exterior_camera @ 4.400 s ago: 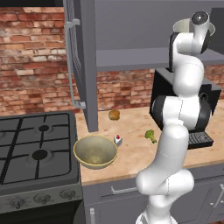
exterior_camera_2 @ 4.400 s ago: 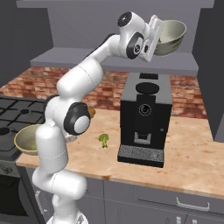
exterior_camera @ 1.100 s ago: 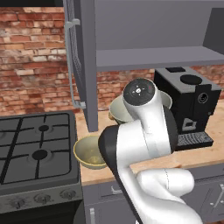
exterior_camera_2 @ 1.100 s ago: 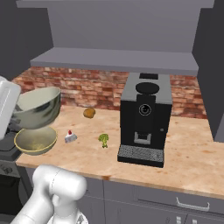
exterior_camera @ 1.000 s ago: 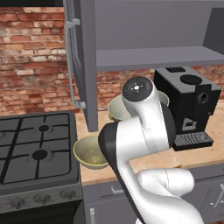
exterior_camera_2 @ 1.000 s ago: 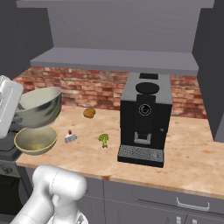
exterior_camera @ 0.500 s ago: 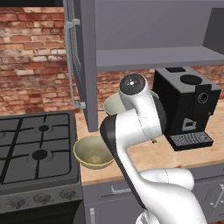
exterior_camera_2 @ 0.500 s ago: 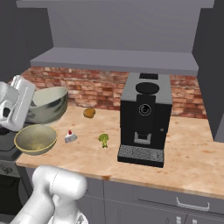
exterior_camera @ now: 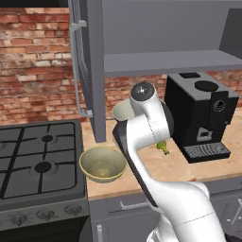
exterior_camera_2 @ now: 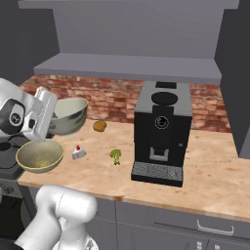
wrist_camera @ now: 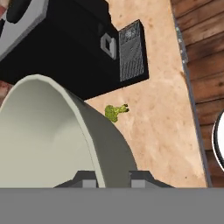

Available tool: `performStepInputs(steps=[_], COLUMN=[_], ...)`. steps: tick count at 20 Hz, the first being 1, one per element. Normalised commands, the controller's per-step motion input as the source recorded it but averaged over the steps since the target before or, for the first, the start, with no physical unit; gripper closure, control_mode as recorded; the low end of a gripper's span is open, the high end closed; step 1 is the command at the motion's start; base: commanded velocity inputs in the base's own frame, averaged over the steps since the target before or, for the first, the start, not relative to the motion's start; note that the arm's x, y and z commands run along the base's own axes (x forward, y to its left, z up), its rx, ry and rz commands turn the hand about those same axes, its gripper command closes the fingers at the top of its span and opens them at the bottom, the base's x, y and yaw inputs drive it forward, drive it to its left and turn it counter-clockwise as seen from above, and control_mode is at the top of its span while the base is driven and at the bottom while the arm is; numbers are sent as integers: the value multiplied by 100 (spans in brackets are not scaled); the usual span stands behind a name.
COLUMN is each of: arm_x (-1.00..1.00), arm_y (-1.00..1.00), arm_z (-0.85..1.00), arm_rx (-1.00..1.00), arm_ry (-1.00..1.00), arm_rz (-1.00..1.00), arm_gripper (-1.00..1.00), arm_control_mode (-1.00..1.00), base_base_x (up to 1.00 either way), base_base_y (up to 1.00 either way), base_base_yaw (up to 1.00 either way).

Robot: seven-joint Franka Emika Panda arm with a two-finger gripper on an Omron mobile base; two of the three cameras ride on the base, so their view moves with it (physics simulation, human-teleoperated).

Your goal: Pick both bowls and place them on the counter. Then place the cake in one bowl and place the broccoli in the other bowl.

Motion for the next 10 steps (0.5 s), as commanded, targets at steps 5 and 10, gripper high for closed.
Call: performStepInputs(steps=[5,10], arm_x=[67,53], arm_y=[-7,-2], arm_z=[-32,-35], arm_rx=[3,1], arm_ry=[2,3], arm_rz=[1,0], arm_gripper=[100,100], arm_control_mode=[-100,-100], base_base_x=[0,0], base_base_y=[0,0], base_base_yaw=[0,0])
